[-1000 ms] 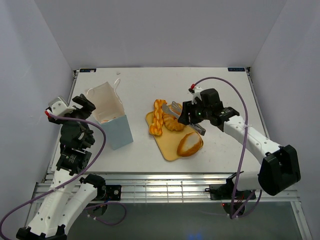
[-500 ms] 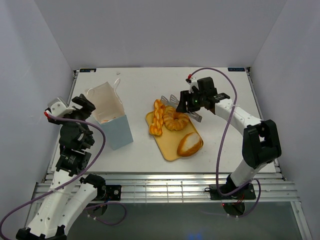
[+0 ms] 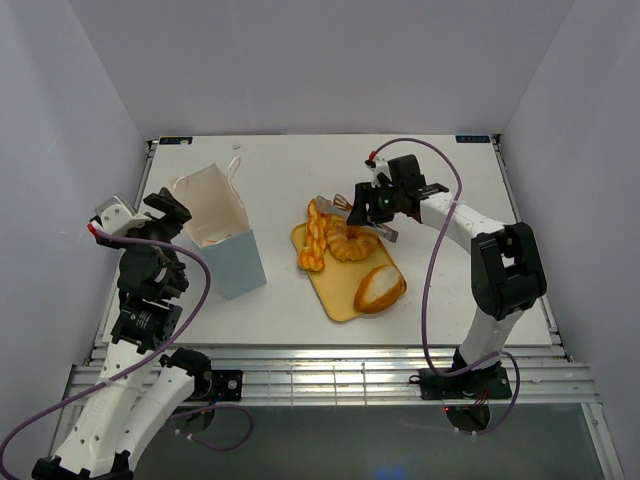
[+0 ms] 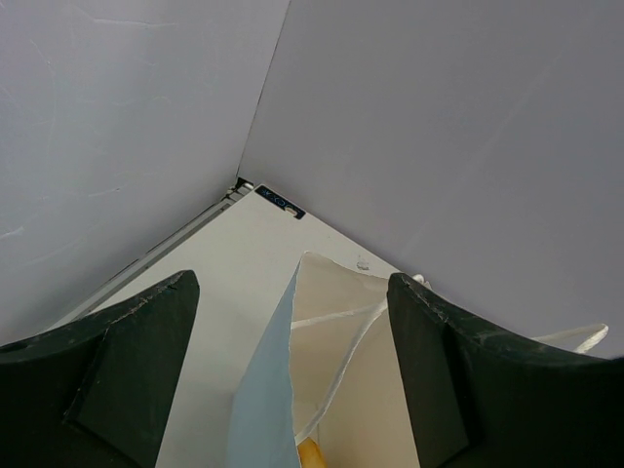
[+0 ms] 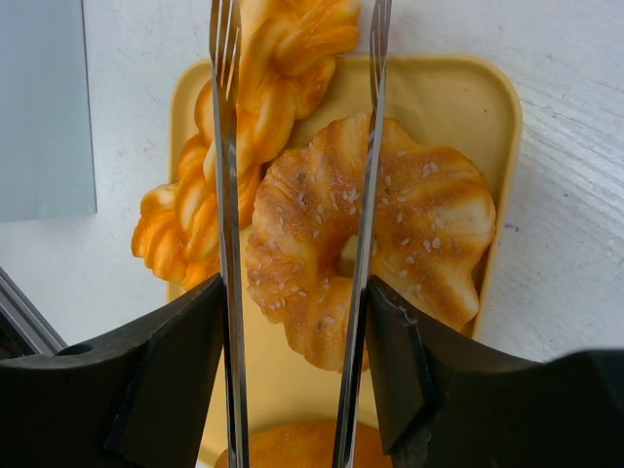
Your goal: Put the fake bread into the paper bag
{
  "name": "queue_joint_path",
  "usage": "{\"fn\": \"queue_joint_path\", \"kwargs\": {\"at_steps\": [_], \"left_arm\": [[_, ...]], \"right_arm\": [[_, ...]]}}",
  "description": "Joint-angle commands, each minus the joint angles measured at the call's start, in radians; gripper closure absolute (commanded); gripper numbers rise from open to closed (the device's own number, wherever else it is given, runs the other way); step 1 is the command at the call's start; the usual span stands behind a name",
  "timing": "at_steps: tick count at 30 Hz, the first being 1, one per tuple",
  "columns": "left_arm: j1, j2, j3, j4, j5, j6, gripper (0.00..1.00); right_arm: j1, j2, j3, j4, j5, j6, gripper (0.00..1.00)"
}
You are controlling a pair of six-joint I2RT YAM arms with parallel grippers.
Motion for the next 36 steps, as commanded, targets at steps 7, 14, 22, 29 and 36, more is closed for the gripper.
{"fn": "queue_joint_path", "kwargs": {"at_steps": [7,14,22,29,36], "left_arm": [[-0.004,-0.010,0.012,-0.003,0.016,-0.005,0.12],[-0.004,-0.007,0.013,-0.003,0.016,-0.005,0.12],[-0.004,-0.007,0.017,-0.003,0.018,0.001,0.12],[-0.004,-0.002,0.023,-0.003,0.024,0.009,0.15],[-0.005,-0.007,0.021,-0.003,0.022,0.010,0.15]], "right_arm": [[-0.018,0.040,0.040,0.083,-0.073,-0.002,0.37],[-0.028,0.066,0.046,0.102,-0.108,0.004,0.37],[-0.050,0.086,0.043,0.145,-0.177,0.007,0.37],[-0.050,0.107,0.043,0.174,-0.209,0.024,0.40],[-0.050,0.121,0.048,0.162,-0.209,0.018,0.40]]}}
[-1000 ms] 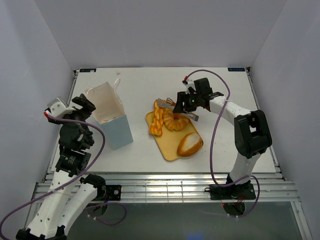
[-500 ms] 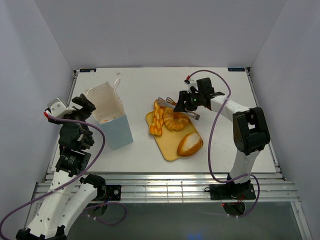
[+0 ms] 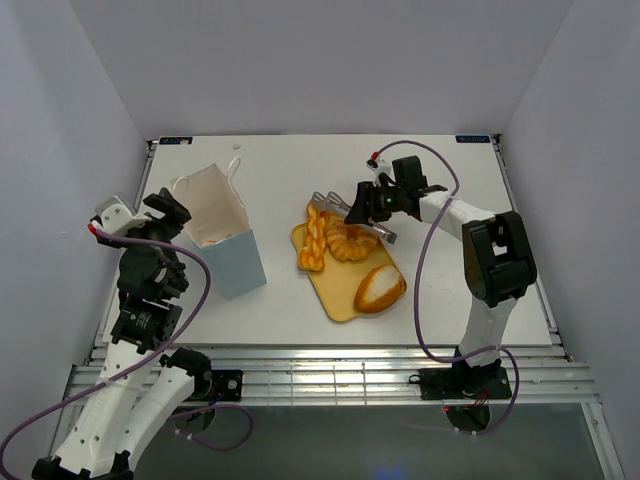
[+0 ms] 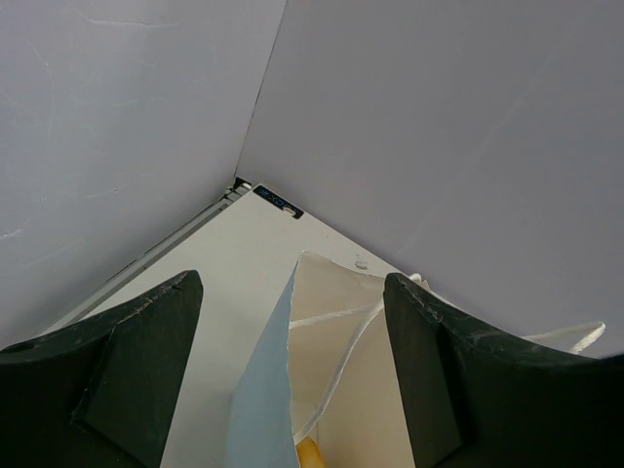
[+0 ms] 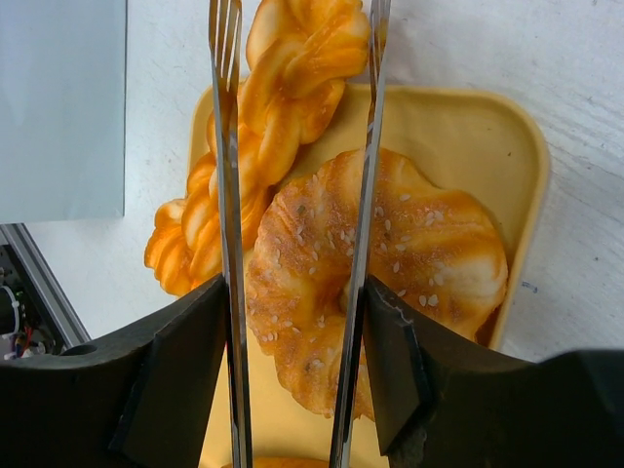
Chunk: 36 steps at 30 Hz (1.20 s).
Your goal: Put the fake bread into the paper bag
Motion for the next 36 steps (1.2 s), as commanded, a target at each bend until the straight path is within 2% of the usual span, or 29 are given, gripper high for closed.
{"fn": "queue_joint_path", "kwargs": {"at_steps": [1,7,18,25,30,33,36], "left_arm": [[-0.004,-0.006,0.021,-0.003,0.015,0.009,0.15],[-0.004,-0.009,0.021,-0.003,0.018,0.006,0.15],[-0.004,-0.018,0.020,-0.003,0.009,0.003,0.15],[-0.005,-0.018,0.020,-0.003,0.011,0.004,0.15],[-0.004,-0.017,0.018,-0.003,0.008,0.007,0.15],[-0.004,-0.018,0.017,-0.001,-0.003,0.010,0.15],[-0.004,-0.020,0.010,-0.003,-0.011,0.013,0.14]], "right_arm": [[0.000,0.014,0.042,0.033,-0.022,0.001,0.40],[0.002,0.028,0.051,-0.009,0.017,-0.011,0.39],[0.000,0.039,0.079,-0.020,-0.052,-0.014,0.43],[0.002,0.034,0.091,-0.035,-0.074,-0.013,0.56],[0.002,0.028,0.114,-0.064,-0.074,-0.010,0.61],[0.002,0.008,0.119,-0.079,-0.074,-0.007,0.69],[0.002,-0.027,0.130,-0.104,-0.069,-0.007,0.72]]}}
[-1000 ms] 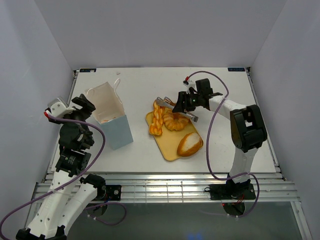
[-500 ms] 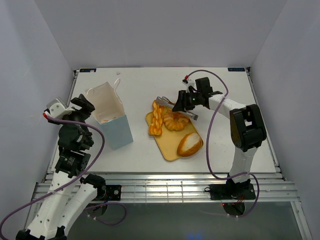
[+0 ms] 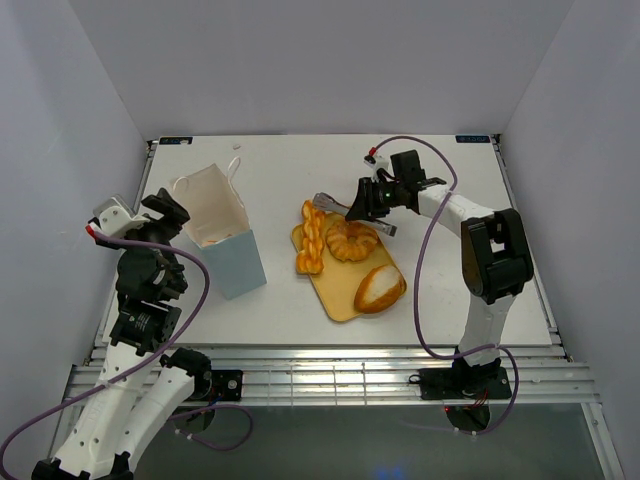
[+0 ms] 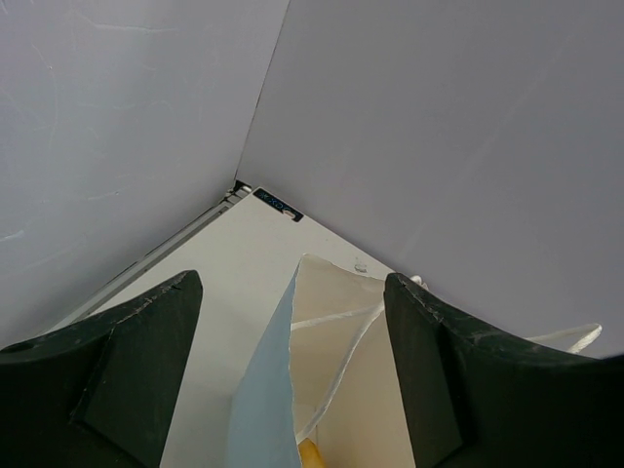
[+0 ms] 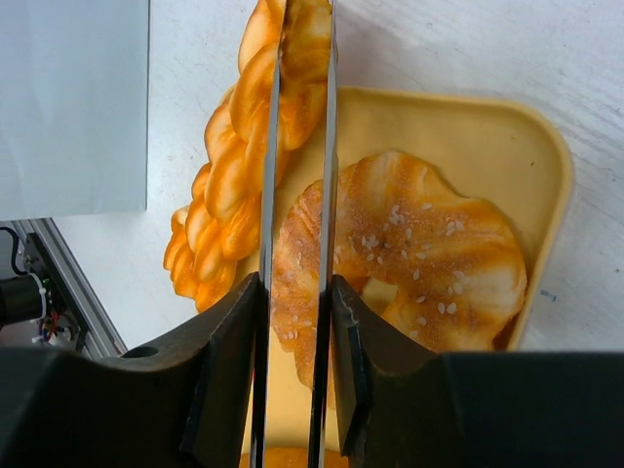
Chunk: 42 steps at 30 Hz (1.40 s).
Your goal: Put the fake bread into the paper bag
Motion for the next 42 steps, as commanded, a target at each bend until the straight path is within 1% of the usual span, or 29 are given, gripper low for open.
{"fn": "queue_joint_path", "kwargs": {"at_steps": [1,6,15,20,28,34,42], "left_arm": [[-0.004,-0.008,0.009,-0.002,-0.014,0.012,0.14],[-0.005,-0.010,0.004,0.003,-0.028,0.009,0.12],[-0.005,-0.034,-0.005,0.012,-0.064,-0.002,0.11],[-0.005,-0.080,-0.031,0.050,-0.110,0.009,0.11],[-0.014,-0.099,-0.071,0.122,-0.193,0.072,0.11],[-0.014,-0.116,-0.095,0.161,-0.216,0.104,0.10],[-0.014,-0.134,-0.122,0.196,-0.192,0.109,0.10]], "right_arm": [[0.001,-0.083,0.055,-0.042,-0.017,-0.009,0.73],[0.001,-0.158,0.061,-0.099,0.001,-0.021,0.78],[0.021,-0.383,-0.014,-0.125,0.018,0.000,0.83],[0.046,-0.506,-0.015,-0.162,0.052,-0.001,0.84],[0.095,-0.661,0.074,-0.254,0.092,-0.026,0.83],[0.158,-0.721,0.124,-0.283,0.116,-0.034,0.83],[0.303,-0.689,0.290,-0.319,0.159,-0.029,0.81]]}}
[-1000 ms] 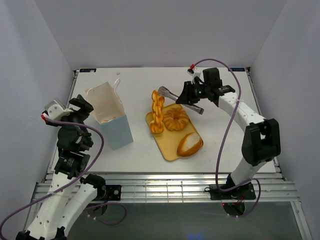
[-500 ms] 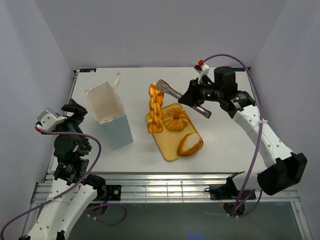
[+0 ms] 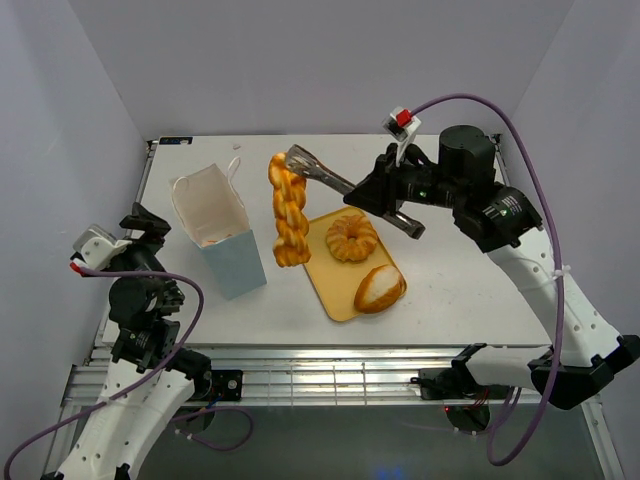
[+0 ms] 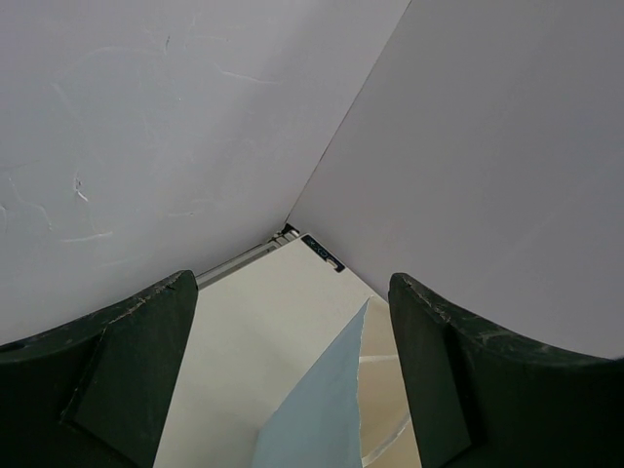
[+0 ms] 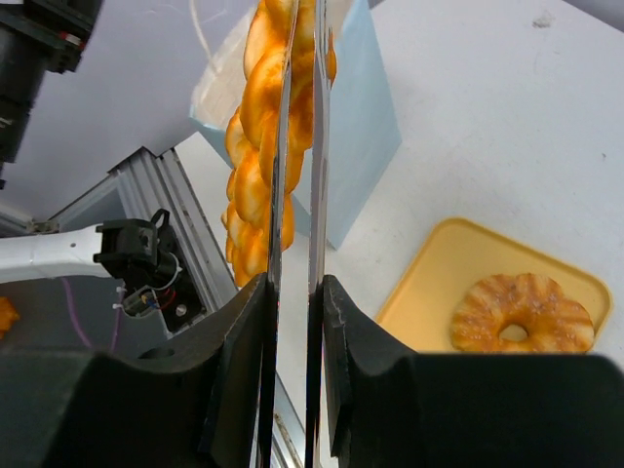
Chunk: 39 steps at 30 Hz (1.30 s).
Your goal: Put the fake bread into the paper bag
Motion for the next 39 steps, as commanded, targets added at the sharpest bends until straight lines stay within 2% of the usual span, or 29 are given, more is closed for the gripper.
{"fn": "queue_joint_path", "kwargs": {"at_steps": [1,8,14,30,39], "left_arm": [[-0.005,0.003,-0.006,0.028,0.010,0.017,0.10],[-0.005,0.006,-0.006,0.027,0.002,0.022,0.10],[-0.005,-0.001,-0.007,0.033,0.007,0.023,0.11],[-0.005,-0.009,-0.006,0.030,0.019,0.014,0.11],[-0.005,-0.020,-0.003,0.021,0.036,0.003,0.11]], "right_arm": [[0.066,0.022,0.125,0.020,0.051,0.002,0.81],[0.232,0.128,0.279,0.026,0.117,0.011,0.79],[0.286,0.251,0.431,0.020,0.138,0.013,0.78],[0.296,0.487,0.633,0.094,0.210,-0.001,0.76],[0.295,0.550,0.655,0.186,0.226,-0.001,0.75]]}}
